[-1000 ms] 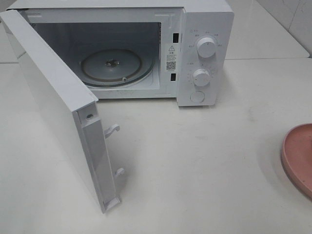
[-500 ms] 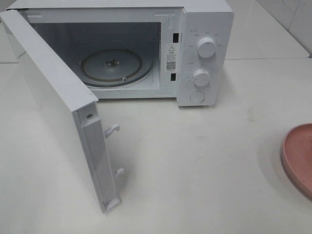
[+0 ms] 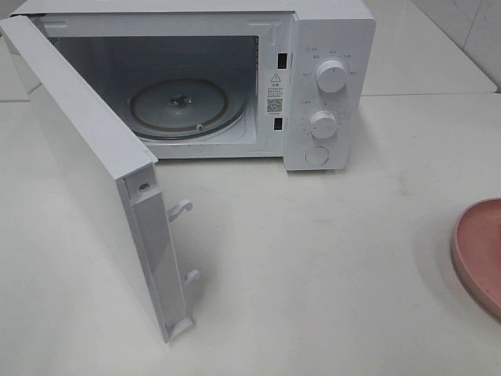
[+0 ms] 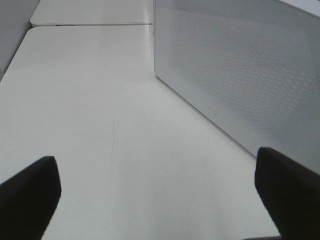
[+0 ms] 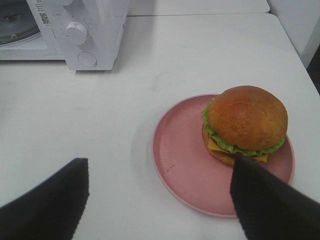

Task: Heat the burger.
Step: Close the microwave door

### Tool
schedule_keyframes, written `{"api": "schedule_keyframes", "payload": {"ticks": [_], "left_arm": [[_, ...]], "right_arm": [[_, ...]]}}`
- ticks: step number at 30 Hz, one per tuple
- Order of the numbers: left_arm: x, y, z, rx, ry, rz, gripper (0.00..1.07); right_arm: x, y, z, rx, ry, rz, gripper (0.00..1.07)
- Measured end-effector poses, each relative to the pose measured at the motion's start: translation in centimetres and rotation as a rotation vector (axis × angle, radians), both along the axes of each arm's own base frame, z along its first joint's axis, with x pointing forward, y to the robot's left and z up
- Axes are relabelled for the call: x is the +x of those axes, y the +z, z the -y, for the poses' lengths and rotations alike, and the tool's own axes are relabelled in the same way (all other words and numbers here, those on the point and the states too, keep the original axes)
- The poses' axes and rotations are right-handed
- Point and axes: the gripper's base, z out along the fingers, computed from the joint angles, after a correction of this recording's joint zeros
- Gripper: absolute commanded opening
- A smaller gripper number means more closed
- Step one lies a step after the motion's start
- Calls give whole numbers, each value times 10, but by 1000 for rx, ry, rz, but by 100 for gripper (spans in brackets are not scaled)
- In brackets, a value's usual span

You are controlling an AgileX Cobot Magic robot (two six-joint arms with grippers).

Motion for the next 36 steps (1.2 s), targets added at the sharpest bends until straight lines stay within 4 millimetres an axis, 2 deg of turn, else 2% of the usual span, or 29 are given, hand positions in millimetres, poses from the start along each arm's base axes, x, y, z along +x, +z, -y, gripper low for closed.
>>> {"api": "schedule_keyframes", "payload": {"ticks": [30, 32, 33, 34, 35, 36], "left_arm": [[4, 1, 2, -21, -13, -18, 97], [12, 9, 1, -31, -13, -22, 90], [12, 9, 1, -31, -13, -22, 90], [16, 11, 1, -33, -10, -17, 81], [16, 11, 1, -33, -10, -17, 81], [23, 15, 1, -39, -6, -12, 70]], "right_arm": [[0, 0, 0, 0, 0, 0, 76], [0, 0, 0, 0, 0, 0, 76], [0, 0, 0, 0, 0, 0, 76], [0, 0, 0, 0, 0, 0, 76], [0, 0, 0, 0, 0, 0, 76], [0, 0, 0, 0, 0, 0, 76]]}}
